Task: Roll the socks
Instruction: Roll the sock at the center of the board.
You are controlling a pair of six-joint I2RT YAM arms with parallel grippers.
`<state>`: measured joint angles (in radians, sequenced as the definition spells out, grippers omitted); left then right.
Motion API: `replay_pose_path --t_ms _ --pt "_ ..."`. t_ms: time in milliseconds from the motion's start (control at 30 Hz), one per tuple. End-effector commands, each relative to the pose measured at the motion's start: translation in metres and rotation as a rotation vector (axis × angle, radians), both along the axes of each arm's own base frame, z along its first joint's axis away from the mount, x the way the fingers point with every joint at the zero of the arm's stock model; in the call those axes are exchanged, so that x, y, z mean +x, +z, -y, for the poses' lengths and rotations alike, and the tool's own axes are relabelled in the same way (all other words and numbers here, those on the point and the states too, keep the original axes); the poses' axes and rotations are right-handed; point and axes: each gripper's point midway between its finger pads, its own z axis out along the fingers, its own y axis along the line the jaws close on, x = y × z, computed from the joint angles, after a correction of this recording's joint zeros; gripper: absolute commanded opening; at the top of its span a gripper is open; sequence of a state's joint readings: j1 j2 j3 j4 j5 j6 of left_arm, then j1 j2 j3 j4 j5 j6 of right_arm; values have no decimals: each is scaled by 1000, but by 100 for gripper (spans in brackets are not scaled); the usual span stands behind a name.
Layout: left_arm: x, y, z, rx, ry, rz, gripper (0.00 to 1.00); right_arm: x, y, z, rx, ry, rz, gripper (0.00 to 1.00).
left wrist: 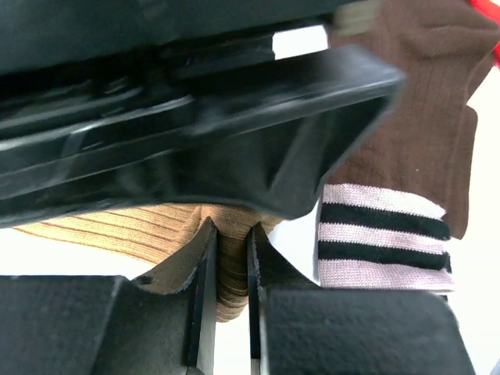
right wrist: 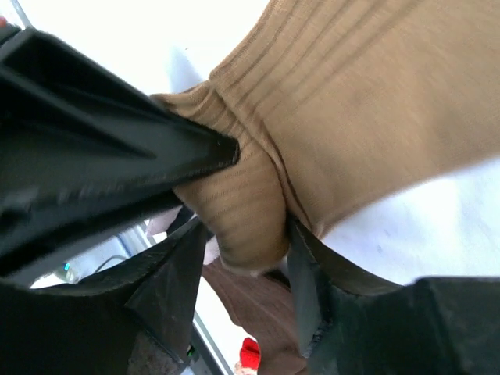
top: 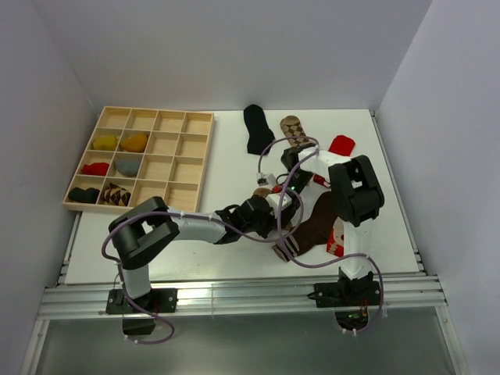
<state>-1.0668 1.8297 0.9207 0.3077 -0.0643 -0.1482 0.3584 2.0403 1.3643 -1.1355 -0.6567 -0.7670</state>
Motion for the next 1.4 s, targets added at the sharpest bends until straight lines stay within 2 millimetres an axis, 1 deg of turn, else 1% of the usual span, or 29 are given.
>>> replay_pose_path --t_ms 0,33,67,100,167,200,233,267,300,333,367,400,433,467,500,567,633,700,733,767,833,867,900,933,967,1000,1133,1233,1367 --pt "-12 -24 -8 10 -45 -178 4 29 15 6 46 -65 164 54" --pt "-13 -31 -12 23 -44 -216 3 34 18 8 54 -87 191 56" --pt "-8 -30 -14 10 -28 -251 2 40 19 10 69 -105 223 56" --pt "-14 -30 -12 -10 -60 -299 2 49 30 15 90 -152 263 56" --pt "-8 -34 -18 -15 -29 -349 1 61 41 23 120 -193 343 57" --pt "-6 -34 -19 -14 -21 -367 1 67 43 32 123 -223 376 57" --pt "-7 -34 -16 -20 -38 -402 1 70 45 38 117 -232 413 57" --pt "-6 -37 -20 -14 -28 -444 1 71 41 43 118 -235 452 57" --pt "-7 -38 -19 -15 -32 -474 1 74 51 49 123 -230 523 57" --pt "-6 -37 -14 -27 -48 -509 1 75 52 53 109 -222 570 57" --pt "-1 -38 -16 -25 -36 -535 1 71 47 55 110 -208 597 58" --pt "-8 -42 -21 4 -40 -590 1 70 56 55 129 -177 657 59" --pt "-9 -40 -16 -4 -62 -619 1 67 57 56 133 -161 680 60" --pt "-7 -40 -19 4 -48 -645 0 62 55 56 139 -140 690 60" --pt "-11 -40 -21 10 -51 -676 0 61 60 56 151 -107 733 60" --pt "-11 -36 -22 -10 -55 -746 1 57 62 56 165 -77 773 61" --pt "-15 -36 -26 -16 -65 -819 1 53 63 54 191 -20 814 61" --pt "-14 -34 -31 -33 -61 -879 1 44 65 51 223 30 851 64" --pt "-15 -35 -33 -30 -58 -900 1 38 60 49 228 48 850 66" --pt "-14 -36 -35 -31 -49 -920 1 33 63 43 239 82 872 66" --pt "-17 -37 -35 -36 -54 -978 1 27 62 37 244 127 897 68" --pt "-15 -37 -37 -42 -37 -999 1 24 61 34 248 141 925 68" --pt "-16 -37 -37 -49 -42 -1022 1 19 59 25 247 167 933 69" --pt "-16 -40 -37 -45 -36 -1039 1 13 52 24 239 184 933 70" --pt "-16 -43 -40 -32 -19 -1056 1 14 55 18 243 202 974 70" --pt "-16 -44 -40 -26 -11 -1064 1 8 52 9 250 237 978 70" --pt "-16 -44 -40 -29 -4 -1090 1 -4 38 -2 224 305 986 71" --pt "-14 -41 -39 -39 -3 -1101 1 -1 32 -13 212 333 1023 71" --pt "-14 -40 -37 -49 -6 -1112 3 2 25 -20 204 351 1019 71"
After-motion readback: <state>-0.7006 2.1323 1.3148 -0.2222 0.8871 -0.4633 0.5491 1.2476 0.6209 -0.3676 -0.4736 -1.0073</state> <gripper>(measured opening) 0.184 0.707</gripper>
